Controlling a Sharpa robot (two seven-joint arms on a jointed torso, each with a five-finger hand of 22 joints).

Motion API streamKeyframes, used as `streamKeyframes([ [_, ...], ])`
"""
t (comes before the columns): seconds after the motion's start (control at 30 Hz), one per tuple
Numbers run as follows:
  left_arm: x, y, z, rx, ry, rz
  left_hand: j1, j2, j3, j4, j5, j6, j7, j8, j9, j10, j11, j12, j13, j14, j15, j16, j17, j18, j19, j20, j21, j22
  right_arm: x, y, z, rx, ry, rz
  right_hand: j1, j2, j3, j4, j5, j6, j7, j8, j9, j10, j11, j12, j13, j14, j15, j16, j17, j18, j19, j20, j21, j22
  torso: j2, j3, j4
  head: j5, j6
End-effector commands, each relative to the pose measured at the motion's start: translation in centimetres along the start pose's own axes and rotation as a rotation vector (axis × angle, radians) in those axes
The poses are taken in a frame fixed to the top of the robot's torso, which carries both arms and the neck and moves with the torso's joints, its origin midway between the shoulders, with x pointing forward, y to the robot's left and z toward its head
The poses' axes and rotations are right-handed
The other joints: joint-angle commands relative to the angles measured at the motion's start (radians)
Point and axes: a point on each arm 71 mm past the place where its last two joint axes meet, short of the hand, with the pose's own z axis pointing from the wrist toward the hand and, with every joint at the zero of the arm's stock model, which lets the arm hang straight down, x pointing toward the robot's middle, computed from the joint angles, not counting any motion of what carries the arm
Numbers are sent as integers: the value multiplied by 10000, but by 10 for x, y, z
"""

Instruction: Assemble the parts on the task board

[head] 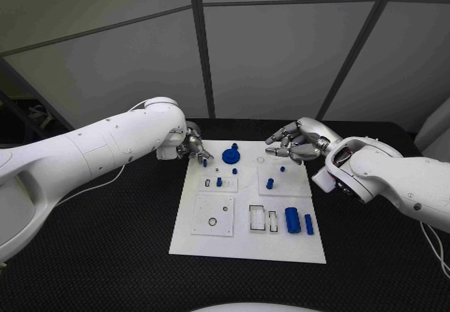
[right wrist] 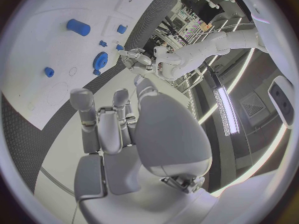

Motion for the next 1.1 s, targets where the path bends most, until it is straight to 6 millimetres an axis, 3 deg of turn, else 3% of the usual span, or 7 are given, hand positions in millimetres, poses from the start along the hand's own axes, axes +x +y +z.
streamKeyframes([
  [0.03,0,1,0,-62,126,8,114,38,-38,-29,1,51,-35,40,19,9,-77,65,-10,763,-63,51,1570,-77,50,-53,17,17,0,2,0,-63,60,-16,-68,9,8,50,30,-71,7,48,-16,44,20,18,-8,141,-48,-16,15,94,-11,17,-29,7,-6,7,-4,2,13],
  [0.33,1,0,2,-49,147,-82,360,243,8,-89,4,28,-45,57,66,-2,-86,77,-32,760,-71,52,1566,-76,46,-62,-2,37,0,2,0,-64,67,-14,-68,9,8,50,30,-71,7,48,-16,44,20,18,-8,141,-48,-16,15,94,-11,17,-29,7,7,1,-4,5,23],
  [0.67,2,0,3,-61,203,-91,449,301,22,-118,1,32,-52,69,85,-10,-92,73,-48,763,-75,59,1578,-78,50,-65,-2,51,0,2,0,-62,70,-13,-68,9,8,50,30,-71,7,48,-16,44,20,18,-8,141,-48,-16,15,94,-11,17,-29,7,6,-2,-1,1,0],
  [0.77,2,0,3,-61,202,-95,623,425,84,-186,6,37,-72,86,111,-14,-110,75,-61,763,-88,62,1580,-77,51,-73,-6,67,0,2,0,-61,71,-14,-68,9,8,50,30,-71,7,48,-16,44,20,18,-8,141,-48,-16,15,94,-11,17,-29,7,8,-4,2,-3,-2],
  [1.0,3,-1,2,99,350,-347,1623,791,705,-759,45,-10,-166,138,201,-46,-201,27,-117,771,-168,82,1611,-76,59,-136,-16,123,0,2,0,-51,74,-16,-72,25,13,63,41,-71,7,51,-16,50,20,27,-3,143,-48,-17,17,95,-11,16,-36,0,6,-6,2,3,-23],
  [1.1,3,-2,1,188,379,-496,2116,901,1290,-1126,49,-45,-185,219,302,-38,-233,-37,-174,781,-206,103,1645,-83,78,-180,-1,178,0,1,0,-48,76,-16,-72,25,13,63,41,-71,7,51,-16,50,20,27,-3,143,-48,-17,17,95,-11,16,-36,0,4,-9,1,4,-32],
])
